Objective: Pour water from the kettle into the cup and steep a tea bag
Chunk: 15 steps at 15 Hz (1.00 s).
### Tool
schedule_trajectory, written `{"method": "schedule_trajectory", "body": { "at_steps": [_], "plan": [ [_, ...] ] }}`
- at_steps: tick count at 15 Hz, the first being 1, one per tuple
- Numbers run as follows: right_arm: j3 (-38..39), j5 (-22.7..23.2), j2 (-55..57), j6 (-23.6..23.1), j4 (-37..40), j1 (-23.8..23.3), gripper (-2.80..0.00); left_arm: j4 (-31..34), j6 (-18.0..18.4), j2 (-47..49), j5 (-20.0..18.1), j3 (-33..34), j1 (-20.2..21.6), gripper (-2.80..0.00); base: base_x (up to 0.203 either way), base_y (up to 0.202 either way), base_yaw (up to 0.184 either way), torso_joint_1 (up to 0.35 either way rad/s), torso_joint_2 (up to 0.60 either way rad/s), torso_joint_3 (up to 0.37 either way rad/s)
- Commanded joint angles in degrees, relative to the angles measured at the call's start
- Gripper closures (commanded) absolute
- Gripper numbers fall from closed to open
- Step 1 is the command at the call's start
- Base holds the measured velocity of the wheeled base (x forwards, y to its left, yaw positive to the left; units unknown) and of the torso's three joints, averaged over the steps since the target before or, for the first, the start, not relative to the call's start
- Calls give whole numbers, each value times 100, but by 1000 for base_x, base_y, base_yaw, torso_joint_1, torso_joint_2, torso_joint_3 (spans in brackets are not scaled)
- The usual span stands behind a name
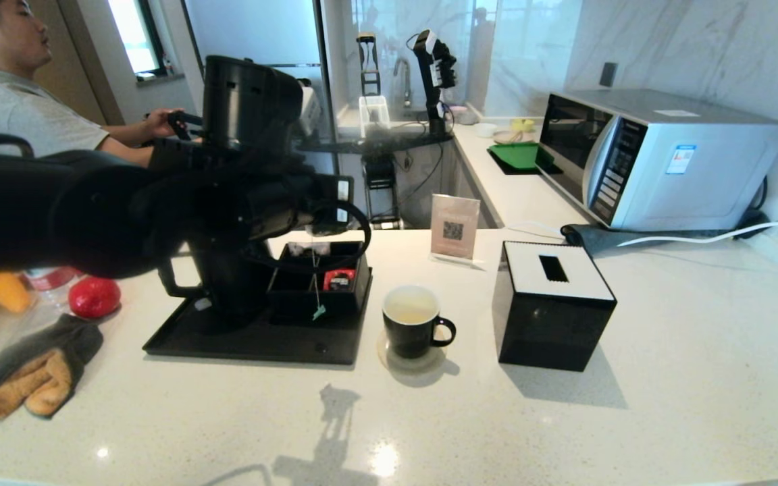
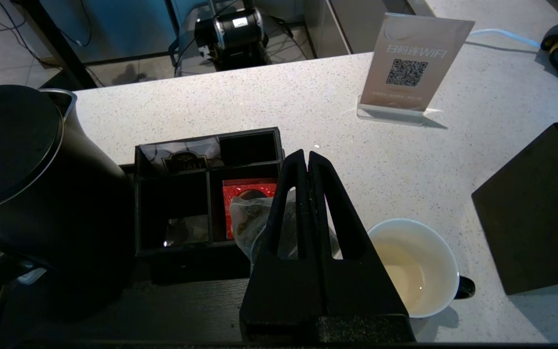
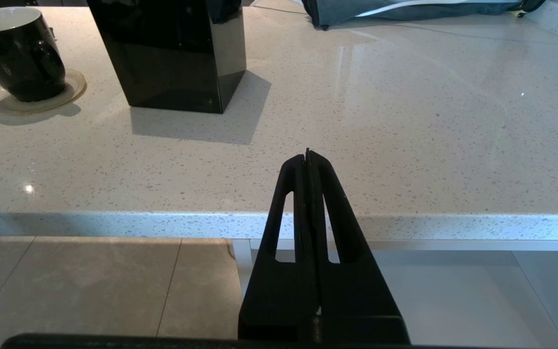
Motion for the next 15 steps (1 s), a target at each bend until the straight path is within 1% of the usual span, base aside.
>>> {"method": "schedule_trajectory", "body": {
  "at_steps": [1, 9, 15],
  "plan": [
    [5, 1, 7, -2, 6, 2, 0, 5, -11, -88, 17, 43, 2, 0, 0, 0, 0, 0, 0, 0],
    [-4, 1, 7, -4, 5, 2, 0, 14, -2, -106, 9, 192, 10, 0, 0, 0, 0, 0, 0, 0],
    [5, 9, 7, -157, -3, 2, 0, 14, -20, -122, 9, 209, -24, 0, 0, 0, 0, 0, 0, 0]
  ]
}}
